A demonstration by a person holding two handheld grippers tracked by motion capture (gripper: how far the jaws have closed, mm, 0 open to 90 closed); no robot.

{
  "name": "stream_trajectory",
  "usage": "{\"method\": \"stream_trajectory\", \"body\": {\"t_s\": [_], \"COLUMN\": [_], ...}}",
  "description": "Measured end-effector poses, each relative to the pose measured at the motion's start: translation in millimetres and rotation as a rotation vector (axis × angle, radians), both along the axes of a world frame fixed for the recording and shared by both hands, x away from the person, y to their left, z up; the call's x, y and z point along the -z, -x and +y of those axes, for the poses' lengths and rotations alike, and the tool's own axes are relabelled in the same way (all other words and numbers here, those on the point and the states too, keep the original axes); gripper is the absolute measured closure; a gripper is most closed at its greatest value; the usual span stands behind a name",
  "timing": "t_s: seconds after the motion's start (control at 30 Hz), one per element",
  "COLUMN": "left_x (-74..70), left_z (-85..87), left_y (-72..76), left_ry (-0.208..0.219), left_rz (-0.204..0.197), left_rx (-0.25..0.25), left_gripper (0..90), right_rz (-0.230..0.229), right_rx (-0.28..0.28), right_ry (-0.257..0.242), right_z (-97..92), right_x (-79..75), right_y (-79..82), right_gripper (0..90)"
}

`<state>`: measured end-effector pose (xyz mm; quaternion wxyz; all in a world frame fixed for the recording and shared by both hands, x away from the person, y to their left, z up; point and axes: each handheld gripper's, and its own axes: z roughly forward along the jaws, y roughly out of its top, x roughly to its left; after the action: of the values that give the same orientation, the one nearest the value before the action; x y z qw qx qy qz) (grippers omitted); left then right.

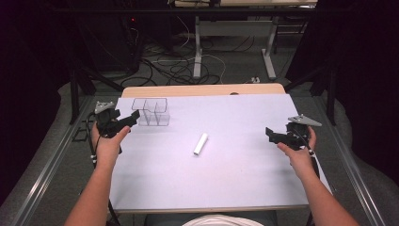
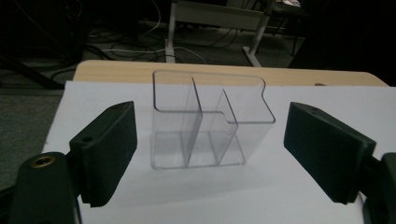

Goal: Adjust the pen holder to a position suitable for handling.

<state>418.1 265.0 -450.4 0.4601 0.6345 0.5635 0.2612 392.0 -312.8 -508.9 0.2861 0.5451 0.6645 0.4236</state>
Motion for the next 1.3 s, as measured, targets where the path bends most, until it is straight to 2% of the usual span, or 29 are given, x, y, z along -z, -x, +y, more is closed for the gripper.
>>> {"method": "stream_trajectory", "body": {"t_s": [0.2, 0.37, 0.5, 0.53, 0.67, 0.8, 0.93, 1.03, 1.13, 1.3], "left_x": [-20.7, -30.4, -35.7, -37.4, -37.0, -33.3, -27.8, -20.6, -13.7, -4.8], "left_z": [1.7, 1.6, 1.2, 0.9, 0.0, 0.3, 0.9, 1.8, 1.9, 2.7], "left_y": [-15.5, -29.6, -42.7, -48.1, -56.4, -66.1, -73.8, -80.0, -85.3, -91.6], "left_ry": [-0.027, -0.046, -0.067, -0.081, -0.104, -0.119, -0.131, -0.118, -0.132, -0.128], "left_rz": [-0.020, -0.035, -0.020, 0.002, 0.003, 0.048, 0.073, 0.105, 0.146, 0.184], "left_rx": [-0.005, -0.009, 0.001, 0.002, 0.004, -0.017, -0.035, -0.052, -0.060, -0.071], "left_gripper": [24.4, 28.3, 28.7, 30.2, 32.3, 34.2, 39.9, 42.3, 44.0, 48.3], "right_rz": [0.006, 0.008, 0.005, 0.006, 0.007, 0.016, 0.016, 0.018, 0.030, 0.037], "right_rx": [0.001, -0.002, -0.009, -0.011, -0.014, -0.007, -0.010, -0.012, -0.008, -0.007], "right_ry": [-0.008, -0.012, 0.001, 0.001, -0.005, -0.022, -0.027, -0.026, -0.033, -0.039], "right_z": [2.6, 5.4, 5.6, 5.9, 5.8, 5.6, 4.4, 4.3, 5.2, 4.8], "right_x": [-0.1, 0.4, 0.6, 0.8, 1.2, 1.9, 2.6, 3.0, 3.5, 4.7], "right_y": [-0.7, -1.3, -1.6, -1.8, -2.1, -2.4, -3.4, -3.5, -3.2, -3.7], "right_gripper": [4.2, 5.1, 5.4, 5.6, 6.1, 6.5, 6.9, 7.1, 8.0, 8.4]}}
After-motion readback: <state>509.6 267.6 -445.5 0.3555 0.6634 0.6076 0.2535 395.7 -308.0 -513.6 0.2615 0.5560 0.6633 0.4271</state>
